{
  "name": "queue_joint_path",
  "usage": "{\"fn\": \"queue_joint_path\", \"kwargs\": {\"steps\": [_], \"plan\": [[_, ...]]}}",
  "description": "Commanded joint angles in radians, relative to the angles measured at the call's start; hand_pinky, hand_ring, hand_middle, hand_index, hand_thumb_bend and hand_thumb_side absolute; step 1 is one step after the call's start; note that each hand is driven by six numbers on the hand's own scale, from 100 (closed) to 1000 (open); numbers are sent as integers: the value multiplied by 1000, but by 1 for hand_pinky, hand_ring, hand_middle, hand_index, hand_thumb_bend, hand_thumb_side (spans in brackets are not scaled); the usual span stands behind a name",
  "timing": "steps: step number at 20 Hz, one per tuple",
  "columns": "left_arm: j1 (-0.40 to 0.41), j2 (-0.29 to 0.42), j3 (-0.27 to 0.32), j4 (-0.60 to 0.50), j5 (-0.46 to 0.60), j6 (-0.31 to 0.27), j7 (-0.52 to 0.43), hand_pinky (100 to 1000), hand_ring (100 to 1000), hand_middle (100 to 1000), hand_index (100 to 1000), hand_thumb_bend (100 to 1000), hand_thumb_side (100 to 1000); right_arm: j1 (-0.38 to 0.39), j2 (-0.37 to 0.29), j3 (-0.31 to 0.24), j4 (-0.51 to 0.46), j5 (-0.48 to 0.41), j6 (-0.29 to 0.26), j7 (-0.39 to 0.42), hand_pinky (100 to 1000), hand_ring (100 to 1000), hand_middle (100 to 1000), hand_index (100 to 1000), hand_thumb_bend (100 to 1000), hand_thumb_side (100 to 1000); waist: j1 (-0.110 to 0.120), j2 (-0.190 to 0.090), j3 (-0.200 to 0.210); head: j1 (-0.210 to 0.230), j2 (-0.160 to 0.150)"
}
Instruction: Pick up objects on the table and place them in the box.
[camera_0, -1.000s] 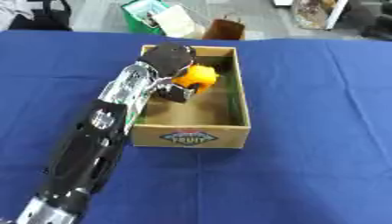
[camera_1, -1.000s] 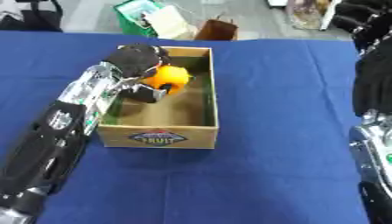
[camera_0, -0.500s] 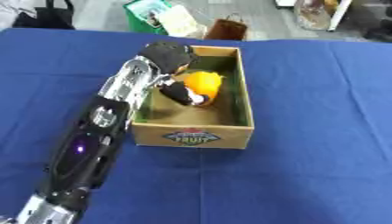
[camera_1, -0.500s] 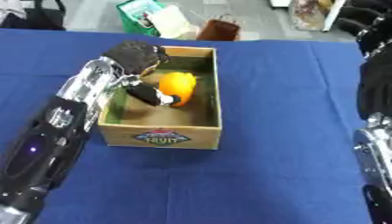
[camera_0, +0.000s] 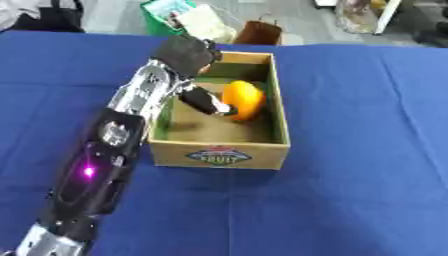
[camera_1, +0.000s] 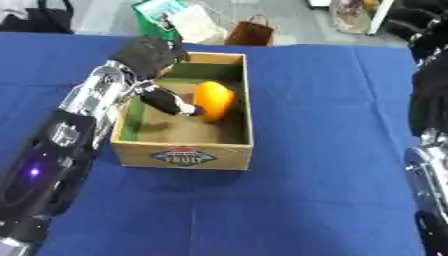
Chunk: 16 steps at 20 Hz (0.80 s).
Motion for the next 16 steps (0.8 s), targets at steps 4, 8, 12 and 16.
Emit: {"fn": "queue_joint_path", "kwargs": {"steps": [4,8,12,16], "plan": [[46,72,82,-239,382,143,235,586,606,586,769,100,745,-2,-14,-18,-14,8,-5,-11,756,738,679,789,100,1000,0,-21,9,-27,4],[131,123,151,-432,749,273,337,569,577,565,791,100,771,-1,-18,-25,-14,11,-10,-19,755,738,679,788,100,1000,-5,-23,17,-47,6],[238,188,189,-624,1057,241,537,529,548,566,822,100,803,3,-26,-32,-14,16,-15,-27,754,737,680,788,100,1000,-14,-25,24,-65,-4],[313,242,213,-713,1229,154,655,523,548,572,824,100,805,5,-31,-37,-14,19,-22,-35,753,737,680,787,100,1000,-25,-29,32,-71,-11]]}}
